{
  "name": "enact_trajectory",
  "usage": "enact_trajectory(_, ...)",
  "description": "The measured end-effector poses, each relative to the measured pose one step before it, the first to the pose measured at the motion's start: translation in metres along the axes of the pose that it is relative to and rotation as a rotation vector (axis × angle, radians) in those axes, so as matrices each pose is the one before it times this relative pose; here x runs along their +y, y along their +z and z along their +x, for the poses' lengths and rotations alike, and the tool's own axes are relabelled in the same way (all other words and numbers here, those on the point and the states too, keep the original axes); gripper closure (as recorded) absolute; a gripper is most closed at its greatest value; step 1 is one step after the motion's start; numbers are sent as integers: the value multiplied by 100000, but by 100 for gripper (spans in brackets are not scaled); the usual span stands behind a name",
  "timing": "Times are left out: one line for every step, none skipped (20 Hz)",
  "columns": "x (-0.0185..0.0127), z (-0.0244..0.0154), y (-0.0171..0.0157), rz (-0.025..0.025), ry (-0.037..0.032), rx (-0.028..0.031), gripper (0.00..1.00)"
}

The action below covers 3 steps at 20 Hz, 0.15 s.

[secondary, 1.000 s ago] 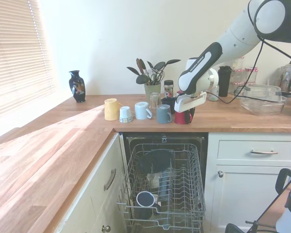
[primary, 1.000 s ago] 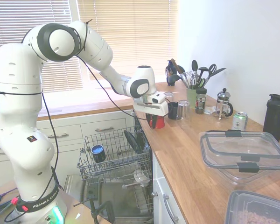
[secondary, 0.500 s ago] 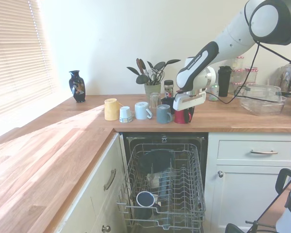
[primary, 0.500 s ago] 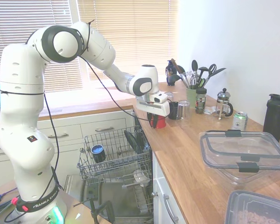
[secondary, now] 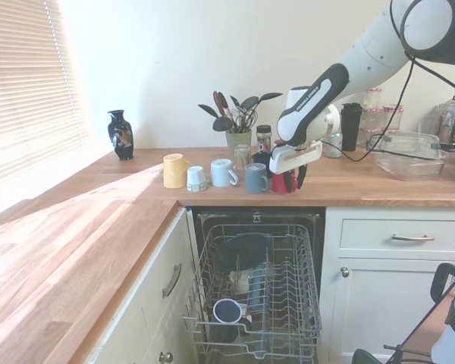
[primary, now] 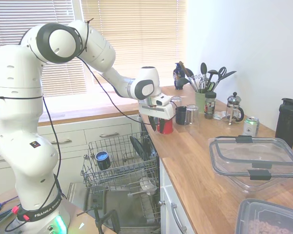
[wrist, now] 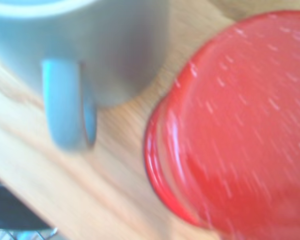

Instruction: Move a mug from dishwasher to table

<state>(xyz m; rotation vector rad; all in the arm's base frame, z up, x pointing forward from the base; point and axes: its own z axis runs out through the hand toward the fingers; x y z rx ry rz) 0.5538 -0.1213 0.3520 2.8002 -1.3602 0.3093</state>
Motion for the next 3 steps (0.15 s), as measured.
enact_trajectory(605, -639, -785, 338, 507, 1230, 0)
enact_trajectory(687, -728, -835, 457, 521, 1017, 0)
enact_trajectory(761, -880, -798, 614, 614, 227, 0)
